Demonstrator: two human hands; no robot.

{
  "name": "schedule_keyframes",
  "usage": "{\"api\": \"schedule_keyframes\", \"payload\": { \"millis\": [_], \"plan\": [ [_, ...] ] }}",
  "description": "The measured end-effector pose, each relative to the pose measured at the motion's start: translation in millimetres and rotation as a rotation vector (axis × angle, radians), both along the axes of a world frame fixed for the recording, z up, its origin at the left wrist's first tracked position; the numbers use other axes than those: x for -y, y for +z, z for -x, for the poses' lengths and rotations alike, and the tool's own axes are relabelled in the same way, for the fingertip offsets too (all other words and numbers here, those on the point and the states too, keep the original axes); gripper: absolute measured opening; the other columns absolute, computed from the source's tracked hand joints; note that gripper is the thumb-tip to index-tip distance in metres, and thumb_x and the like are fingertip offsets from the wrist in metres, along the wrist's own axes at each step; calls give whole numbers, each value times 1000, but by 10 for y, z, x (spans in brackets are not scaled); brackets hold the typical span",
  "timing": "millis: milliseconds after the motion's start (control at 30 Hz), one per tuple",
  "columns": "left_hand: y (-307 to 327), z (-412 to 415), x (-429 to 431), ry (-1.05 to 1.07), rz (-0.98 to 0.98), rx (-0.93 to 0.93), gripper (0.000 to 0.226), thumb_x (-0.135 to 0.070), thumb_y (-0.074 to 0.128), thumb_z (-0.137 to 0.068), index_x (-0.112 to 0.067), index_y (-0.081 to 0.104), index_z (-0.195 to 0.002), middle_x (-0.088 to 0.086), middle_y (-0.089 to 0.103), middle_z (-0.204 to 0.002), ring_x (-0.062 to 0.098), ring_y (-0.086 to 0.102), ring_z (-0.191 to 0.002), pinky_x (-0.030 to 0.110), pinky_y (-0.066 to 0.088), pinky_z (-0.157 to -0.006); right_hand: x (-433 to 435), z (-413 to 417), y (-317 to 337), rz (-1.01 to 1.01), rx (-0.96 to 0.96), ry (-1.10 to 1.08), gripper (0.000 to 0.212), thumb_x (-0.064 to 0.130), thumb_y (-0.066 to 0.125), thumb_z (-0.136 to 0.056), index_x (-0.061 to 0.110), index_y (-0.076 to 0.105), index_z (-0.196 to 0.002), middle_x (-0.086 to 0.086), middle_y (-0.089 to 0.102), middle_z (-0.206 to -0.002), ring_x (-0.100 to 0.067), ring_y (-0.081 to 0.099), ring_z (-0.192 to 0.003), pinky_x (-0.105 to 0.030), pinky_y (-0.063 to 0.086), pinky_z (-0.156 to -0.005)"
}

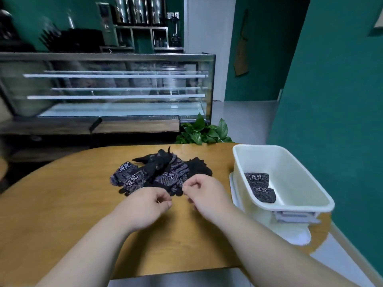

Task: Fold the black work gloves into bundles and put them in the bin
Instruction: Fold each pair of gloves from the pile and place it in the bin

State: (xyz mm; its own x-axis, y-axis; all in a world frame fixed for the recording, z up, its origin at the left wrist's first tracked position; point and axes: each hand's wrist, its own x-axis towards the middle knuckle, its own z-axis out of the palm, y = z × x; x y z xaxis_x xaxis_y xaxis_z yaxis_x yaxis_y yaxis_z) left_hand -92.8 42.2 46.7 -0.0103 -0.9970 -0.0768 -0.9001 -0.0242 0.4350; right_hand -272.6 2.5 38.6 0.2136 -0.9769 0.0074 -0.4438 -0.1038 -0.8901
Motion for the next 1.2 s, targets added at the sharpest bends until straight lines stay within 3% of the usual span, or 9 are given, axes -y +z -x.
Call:
{"api": "schedule_keyframes", "payload": {
  "millis": [133,267,433,600,700,833,933,1100,1200],
  "plan": [
    [-350,-323,-123,75,-25,-49,13,-42,61,-93,-32,68,-90,-15,65,-82,6,60,-80,24,46,-72,-28,-314,-412,-4,-111,-23,21,17,75,-82,26,58,-76,9,63,-75,-9,57,-68,-31,51,-71],
    [-631,-620,-104,116,-12,-133,15,-38,60,-94,-30,65,-82,-13,63,-75,5,57,-74,24,44,-70,84,-585,-724,-57,-101,-40,27,17,82,-78,23,56,-70,10,59,-61,-7,52,-54,-29,46,-62],
    [-1012,-929,-36,248,44,-248,15,-40,60,-93,-31,67,-84,-14,65,-71,6,58,-69,25,45,-66,286,-812,-1021,-29,-152,-50,26,20,85,-73,20,60,-69,10,61,-57,-7,55,-55,-25,45,-56],
    [-1267,-1125,99,333,110,-299,16,-42,58,-92,-33,66,-82,-17,62,-70,8,58,-72,27,45,-68,469,-1015,-1174,-101,-121,-93,24,26,83,-74,21,60,-76,10,56,-64,-12,54,-61,-40,54,-67],
    [-1289,-1182,211,295,120,-349,16,-41,59,-92,-34,65,-78,-16,60,-63,0,54,-64,26,39,-62,589,-1154,-1110,-48,-106,-129,22,29,80,-80,22,63,-91,10,58,-72,-12,54,-65,-31,46,-68],
    [-1304,-1233,316,299,143,-402,14,-42,59,-90,-40,63,-77,-21,61,-64,3,58,-68,27,46,-67,781,-1363,-973,10,-311,-182,43,47,76,-80,26,58,-113,11,65,-95,-14,63,-91,-33,49,-84],
    [-1295,-1274,338,314,162,-447,14,-41,59,-89,-42,64,-76,-29,59,-64,3,57,-67,27,46,-68,885,-1515,-999,-34,-472,-191,48,53,76,-76,26,57,-110,5,63,-111,-19,61,-100,-33,48,-85],
    [-1248,-1421,302,360,210,-515,18,-35,60,-91,-35,66,-74,-31,57,-59,0,53,-61,27,41,-62,862,-1642,-1044,10,-513,-140,29,35,74,-75,21,49,-72,0,67,-88,-21,58,-68,-30,40,-58],
    [-1192,-1518,286,428,280,-573,18,-35,62,-90,-34,68,-74,-23,64,-65,5,58,-70,29,43,-67,766,-1604,-851,45,-315,-150,22,24,66,-75,21,46,-67,8,52,-59,-20,48,-57,-32,37,-55]
  ]
}}
